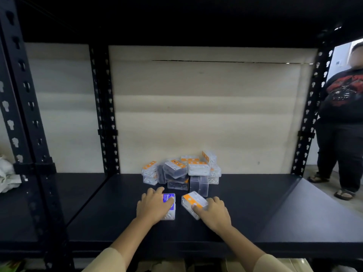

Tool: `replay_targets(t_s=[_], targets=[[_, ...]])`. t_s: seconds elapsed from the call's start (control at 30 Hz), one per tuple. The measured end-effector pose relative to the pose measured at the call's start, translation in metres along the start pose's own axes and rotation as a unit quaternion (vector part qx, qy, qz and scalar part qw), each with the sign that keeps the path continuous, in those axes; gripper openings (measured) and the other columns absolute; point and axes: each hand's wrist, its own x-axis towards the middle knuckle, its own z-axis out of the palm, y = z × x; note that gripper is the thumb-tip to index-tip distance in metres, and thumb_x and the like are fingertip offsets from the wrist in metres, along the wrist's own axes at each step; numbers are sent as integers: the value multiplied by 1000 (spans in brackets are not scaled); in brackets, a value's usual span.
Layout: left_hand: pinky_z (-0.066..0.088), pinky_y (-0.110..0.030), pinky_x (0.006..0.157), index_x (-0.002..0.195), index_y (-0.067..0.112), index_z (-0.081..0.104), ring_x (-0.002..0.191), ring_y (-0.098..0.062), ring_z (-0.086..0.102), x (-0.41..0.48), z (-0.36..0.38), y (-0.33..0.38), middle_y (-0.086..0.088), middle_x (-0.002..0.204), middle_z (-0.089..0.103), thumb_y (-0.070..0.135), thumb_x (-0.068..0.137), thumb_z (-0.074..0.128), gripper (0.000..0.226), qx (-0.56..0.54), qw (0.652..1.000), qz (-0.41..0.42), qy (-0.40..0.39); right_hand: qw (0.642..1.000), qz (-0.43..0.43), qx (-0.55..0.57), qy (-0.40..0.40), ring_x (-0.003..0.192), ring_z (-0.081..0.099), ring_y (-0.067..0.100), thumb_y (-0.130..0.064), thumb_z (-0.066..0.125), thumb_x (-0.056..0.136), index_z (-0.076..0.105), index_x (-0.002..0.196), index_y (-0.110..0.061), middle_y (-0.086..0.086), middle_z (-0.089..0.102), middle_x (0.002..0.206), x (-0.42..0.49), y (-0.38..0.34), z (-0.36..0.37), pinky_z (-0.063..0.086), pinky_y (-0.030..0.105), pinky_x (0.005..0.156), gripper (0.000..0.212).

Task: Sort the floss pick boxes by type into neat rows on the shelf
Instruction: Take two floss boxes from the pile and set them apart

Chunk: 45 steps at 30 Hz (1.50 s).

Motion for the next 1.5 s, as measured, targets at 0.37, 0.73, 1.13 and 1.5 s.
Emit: replay_targets(t_s=[0.37, 0.73, 1.13, 1.5], targets=[[39, -42, 102, 149, 32, 18, 134, -30, 38, 13, -4, 8, 1, 153, 27, 54, 80, 51, 79, 26, 994, -2, -106, 997, -69, 26, 28, 96, 53, 24, -8, 57, 80, 42, 118, -22, 2, 45, 117, 7, 9, -16, 48, 36, 71, 43], [46, -34, 82, 132, 25, 42, 113, -30, 55, 6, -4, 8, -5, 133, 34, 62, 74, 59, 71, -14, 998, -58, -20, 975, -186, -65, 103, 75, 44, 16, -24, 71, 62, 50, 69, -20, -5, 48, 83, 3, 22, -10, 30, 26, 69, 22], [32, -43, 111, 148, 25, 25, 140, -31, 28, 13, -5, -2, -6, 152, 29, 74, 66, 54, 100, -38, 989, -37, -137, 998, 20, -61, -12, 131, 37, 21, -62, 48, 82, 40, 137, -21, 1, 44, 140, 15, 39, -28, 27, 41, 108, 69], [34, -29, 107, 150, 18, 23, 133, -19, 37, 19, -2, -5, -3, 144, 32, 44, 66, 82, 106, -135, 983, 44, -117, 998, -58, 25, 3, 105, 53, 18, -50, 71, 70, 47, 118, -23, 0, 52, 114, 13, 31, -31, 42, 34, 89, 60]])
